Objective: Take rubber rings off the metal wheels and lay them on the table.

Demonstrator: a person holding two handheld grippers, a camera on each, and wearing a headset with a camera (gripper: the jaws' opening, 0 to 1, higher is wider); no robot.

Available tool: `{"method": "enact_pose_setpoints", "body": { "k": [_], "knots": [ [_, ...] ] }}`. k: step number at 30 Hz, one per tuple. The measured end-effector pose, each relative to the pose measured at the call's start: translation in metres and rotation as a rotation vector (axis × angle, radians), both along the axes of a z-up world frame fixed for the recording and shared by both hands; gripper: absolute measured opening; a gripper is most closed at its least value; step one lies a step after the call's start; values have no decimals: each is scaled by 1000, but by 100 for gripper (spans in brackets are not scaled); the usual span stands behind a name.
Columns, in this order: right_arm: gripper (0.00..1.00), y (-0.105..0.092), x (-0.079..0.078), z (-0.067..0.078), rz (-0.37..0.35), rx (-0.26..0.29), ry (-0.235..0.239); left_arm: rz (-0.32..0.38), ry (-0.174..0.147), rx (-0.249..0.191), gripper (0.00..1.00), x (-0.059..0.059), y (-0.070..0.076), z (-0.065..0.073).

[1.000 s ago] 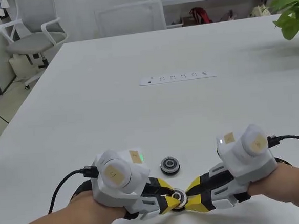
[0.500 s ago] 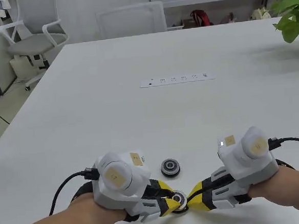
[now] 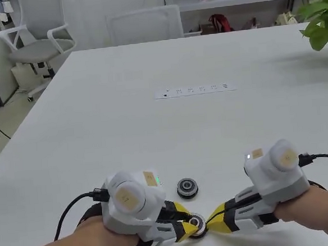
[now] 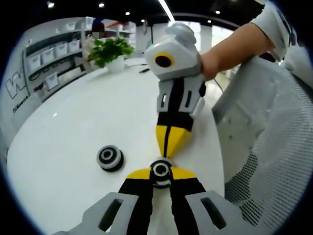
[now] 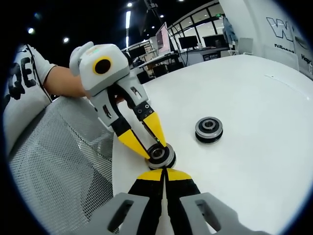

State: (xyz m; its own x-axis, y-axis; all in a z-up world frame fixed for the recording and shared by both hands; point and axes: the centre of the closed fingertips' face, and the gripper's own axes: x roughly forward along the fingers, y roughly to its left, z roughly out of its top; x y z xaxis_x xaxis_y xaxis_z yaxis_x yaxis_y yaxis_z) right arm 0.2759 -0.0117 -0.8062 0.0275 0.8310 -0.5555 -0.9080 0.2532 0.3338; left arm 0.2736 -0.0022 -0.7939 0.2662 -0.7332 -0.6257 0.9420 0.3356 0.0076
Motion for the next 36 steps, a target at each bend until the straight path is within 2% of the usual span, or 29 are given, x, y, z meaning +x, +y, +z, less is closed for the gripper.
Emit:
{"method": "enact_pose_setpoints", "body": {
  "k": [11,30,36],
  "knots": [
    [0,-1,-1,2,-37,32,65,-6,-3,6,13,-1,0,0],
    [0,-2,-2,5,-57,61,110,-13,-7,13,13,-3,-1,0],
    [0,-2,0,7,-88,89,153,-20,-17,25,13,-3,-1,0]
  ]
}}
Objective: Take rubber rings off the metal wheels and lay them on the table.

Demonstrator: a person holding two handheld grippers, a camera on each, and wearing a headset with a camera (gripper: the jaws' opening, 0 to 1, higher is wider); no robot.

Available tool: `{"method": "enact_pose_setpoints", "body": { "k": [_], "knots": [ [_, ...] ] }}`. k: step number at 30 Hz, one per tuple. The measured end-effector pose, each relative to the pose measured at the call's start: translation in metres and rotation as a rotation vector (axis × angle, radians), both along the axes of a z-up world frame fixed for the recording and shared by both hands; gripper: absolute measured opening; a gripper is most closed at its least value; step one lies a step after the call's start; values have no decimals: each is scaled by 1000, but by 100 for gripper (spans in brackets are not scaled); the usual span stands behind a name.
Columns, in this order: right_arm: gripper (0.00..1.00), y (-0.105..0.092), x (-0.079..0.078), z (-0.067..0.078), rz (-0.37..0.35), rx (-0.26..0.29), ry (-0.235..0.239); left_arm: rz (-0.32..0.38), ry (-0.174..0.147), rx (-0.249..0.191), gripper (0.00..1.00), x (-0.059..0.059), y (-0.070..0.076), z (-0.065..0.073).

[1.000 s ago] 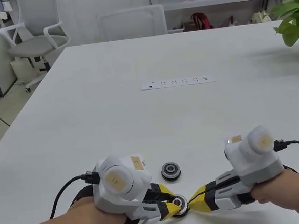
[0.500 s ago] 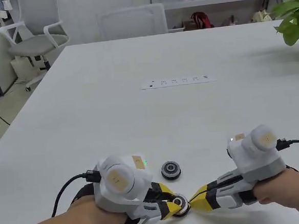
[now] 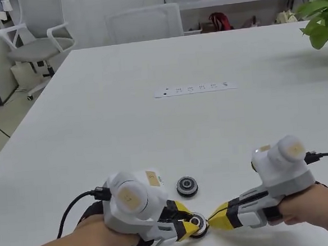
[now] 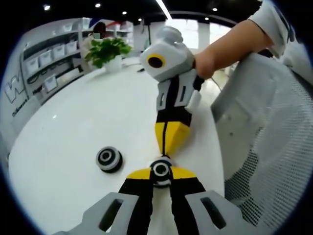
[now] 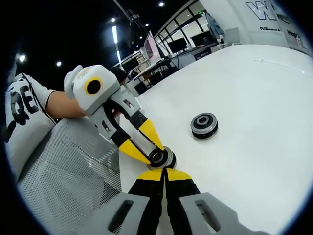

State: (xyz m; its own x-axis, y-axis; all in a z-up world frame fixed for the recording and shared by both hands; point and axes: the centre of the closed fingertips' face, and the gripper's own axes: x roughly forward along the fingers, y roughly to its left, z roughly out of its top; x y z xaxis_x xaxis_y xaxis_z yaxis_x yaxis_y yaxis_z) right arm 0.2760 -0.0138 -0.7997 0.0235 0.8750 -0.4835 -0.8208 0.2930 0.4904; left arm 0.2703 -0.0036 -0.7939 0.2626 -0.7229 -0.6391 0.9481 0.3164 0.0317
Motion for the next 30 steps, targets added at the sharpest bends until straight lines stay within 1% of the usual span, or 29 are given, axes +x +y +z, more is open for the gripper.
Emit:
{"method": "enact_pose_setpoints", "body": {
  "k": [4,7,9,10,11,13,21,30],
  "knots": [
    [0,1,1,-1,-27,4,33,-2,-6,7,13,0,0,0],
    [0,1,2,-1,-43,9,49,-2,-9,11,12,1,0,0],
    [0,1,3,0,-56,19,66,-5,-14,16,12,1,0,0],
    [0,1,3,2,-64,29,76,-5,-15,18,12,1,0,0],
    [0,2,4,4,-75,51,92,-4,-16,21,12,1,0,0],
    [0,3,3,3,-70,42,86,-6,-19,26,12,0,0,0],
    [0,5,2,6,-84,62,117,-4,-21,30,12,1,0,0],
    [0,11,-1,9,-69,77,126,-4,-26,41,12,1,0,-1]
  ]
}}
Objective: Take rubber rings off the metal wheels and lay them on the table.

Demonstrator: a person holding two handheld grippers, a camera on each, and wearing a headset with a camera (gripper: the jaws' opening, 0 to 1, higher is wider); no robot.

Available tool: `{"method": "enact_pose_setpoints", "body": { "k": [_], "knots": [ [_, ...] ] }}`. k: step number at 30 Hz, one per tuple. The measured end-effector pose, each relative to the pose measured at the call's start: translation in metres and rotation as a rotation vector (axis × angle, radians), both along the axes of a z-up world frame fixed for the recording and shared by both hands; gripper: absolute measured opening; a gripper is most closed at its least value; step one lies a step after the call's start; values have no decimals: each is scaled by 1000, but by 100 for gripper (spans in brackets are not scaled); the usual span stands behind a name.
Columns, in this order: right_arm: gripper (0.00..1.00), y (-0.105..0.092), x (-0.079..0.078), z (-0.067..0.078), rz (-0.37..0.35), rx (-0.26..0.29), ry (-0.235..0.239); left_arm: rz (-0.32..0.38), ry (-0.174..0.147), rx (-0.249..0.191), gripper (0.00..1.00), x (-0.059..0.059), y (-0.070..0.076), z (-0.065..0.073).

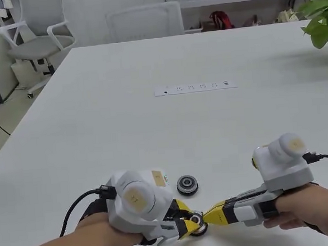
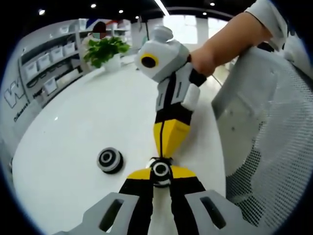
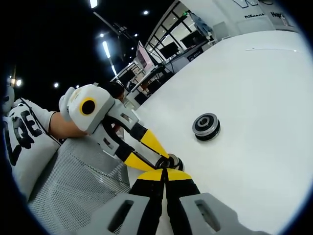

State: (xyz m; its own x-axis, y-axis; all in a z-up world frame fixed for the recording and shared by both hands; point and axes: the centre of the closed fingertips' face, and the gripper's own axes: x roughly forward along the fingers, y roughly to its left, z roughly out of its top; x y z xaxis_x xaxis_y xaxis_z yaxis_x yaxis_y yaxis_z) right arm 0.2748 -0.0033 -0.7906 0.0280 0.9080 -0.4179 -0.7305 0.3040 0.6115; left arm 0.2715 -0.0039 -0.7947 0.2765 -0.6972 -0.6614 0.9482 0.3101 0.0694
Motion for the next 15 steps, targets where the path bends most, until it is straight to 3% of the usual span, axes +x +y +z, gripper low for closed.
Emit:
{"method": "enact_pose_setpoints", "body": {
  "k": [8,9,10,11,12,15],
  "knots": [
    [0,6,-4,5,28,32,-2,-2,-2,-2,12,0,-1,0],
    [0,13,-9,15,55,91,8,-3,-3,-3,12,-1,-2,0],
    [0,19,-14,21,56,116,29,-1,-5,-2,12,0,-2,0],
    [0,15,-7,14,66,61,-43,-3,-5,-3,12,-1,-2,0],
    [0,15,-9,15,62,71,-8,0,-3,-7,12,0,-2,1],
    [0,7,-7,8,46,57,-12,0,-2,-9,12,-1,-2,1]
  ]
}}
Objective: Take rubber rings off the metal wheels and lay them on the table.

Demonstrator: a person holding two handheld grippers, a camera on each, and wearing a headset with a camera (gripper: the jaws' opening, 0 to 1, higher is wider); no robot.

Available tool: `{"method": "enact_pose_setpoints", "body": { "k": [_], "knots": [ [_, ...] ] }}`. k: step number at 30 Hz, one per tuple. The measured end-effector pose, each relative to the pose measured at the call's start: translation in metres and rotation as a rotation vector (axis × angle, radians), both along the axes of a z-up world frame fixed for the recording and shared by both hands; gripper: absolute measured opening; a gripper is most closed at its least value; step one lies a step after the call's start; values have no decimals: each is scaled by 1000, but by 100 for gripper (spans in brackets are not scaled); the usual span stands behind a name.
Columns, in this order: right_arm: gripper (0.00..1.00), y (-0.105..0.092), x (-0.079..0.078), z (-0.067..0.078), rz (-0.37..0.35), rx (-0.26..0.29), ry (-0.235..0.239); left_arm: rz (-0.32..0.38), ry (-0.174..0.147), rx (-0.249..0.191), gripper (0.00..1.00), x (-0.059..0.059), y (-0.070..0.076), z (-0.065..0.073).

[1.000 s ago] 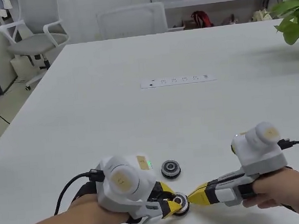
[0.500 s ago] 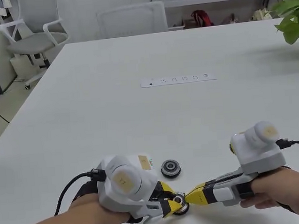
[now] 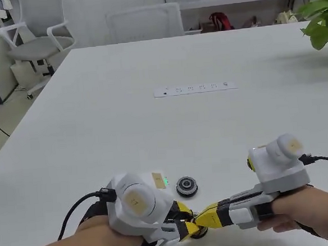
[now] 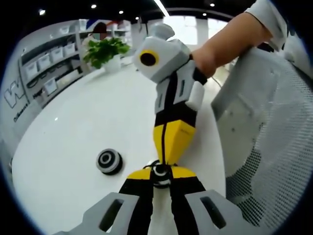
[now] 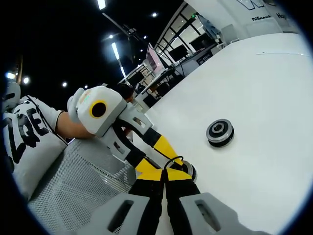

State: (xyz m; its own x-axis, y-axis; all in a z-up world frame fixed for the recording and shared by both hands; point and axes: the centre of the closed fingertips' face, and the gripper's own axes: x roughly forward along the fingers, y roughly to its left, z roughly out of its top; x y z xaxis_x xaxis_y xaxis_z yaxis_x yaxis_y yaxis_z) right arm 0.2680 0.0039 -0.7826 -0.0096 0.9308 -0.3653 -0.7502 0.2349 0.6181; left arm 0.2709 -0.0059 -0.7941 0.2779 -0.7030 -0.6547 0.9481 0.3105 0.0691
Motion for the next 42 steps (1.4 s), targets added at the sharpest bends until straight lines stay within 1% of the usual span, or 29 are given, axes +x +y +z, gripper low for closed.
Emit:
{"method": "enact_pose_setpoints", "body": {
  "k": [2,4,5,6,10,12,14,18,20,22,23,25,27,30,35,37,38,42],
  "knots": [
    [0,-5,2,-1,-12,-1,8,1,0,-1,12,0,0,0],
    [0,-7,5,3,-29,25,33,2,3,-5,12,0,0,0],
    [0,-6,4,5,-31,43,50,2,3,-7,12,0,0,0],
    [0,-5,3,7,-29,50,57,3,5,-10,12,0,0,0],
    [0,-4,-2,-1,-10,8,47,-7,-1,-20,13,0,0,0],
    [0,-5,-2,-4,-7,-4,41,-23,-12,-15,13,0,0,0],
    [0,-6,-1,-6,-10,-16,34,-22,-8,-18,13,0,0,1],
    [0,-8,1,-7,-16,-22,25,-28,-4,-16,14,0,-1,1],
    [0,-8,2,-6,-20,-21,21,-38,-7,-12,15,-1,-1,2],
    [0,-8,3,-6,-23,-20,18,-48,13,-21,19,-4,-2,3],
    [0,-8,3,-6,-22,-19,16,-56,13,-15,21,-5,-2,3],
    [0,-8,3,-6,-21,-20,13,-66,4,-3,22,-6,-1,3],
    [0,-8,3,-5,-24,-19,13,-70,4,-4,23,-7,0,5],
    [0,-9,5,-4,-29,-15,10,-75,7,-25,25,-10,0,11],
    [0,-9,6,-2,-38,-10,8,-69,6,-73,28,-10,4,23],
    [0,-9,7,-2,-39,-9,6,-66,-1,-86,30,-10,7,27],
    [0,-9,7,-1,-40,-8,7,-60,-1,-97,30,-9,10,30],
    [0,-8,7,0,-38,-7,4,-41,-5,-118,32,-8,17,39]
  ]
}}
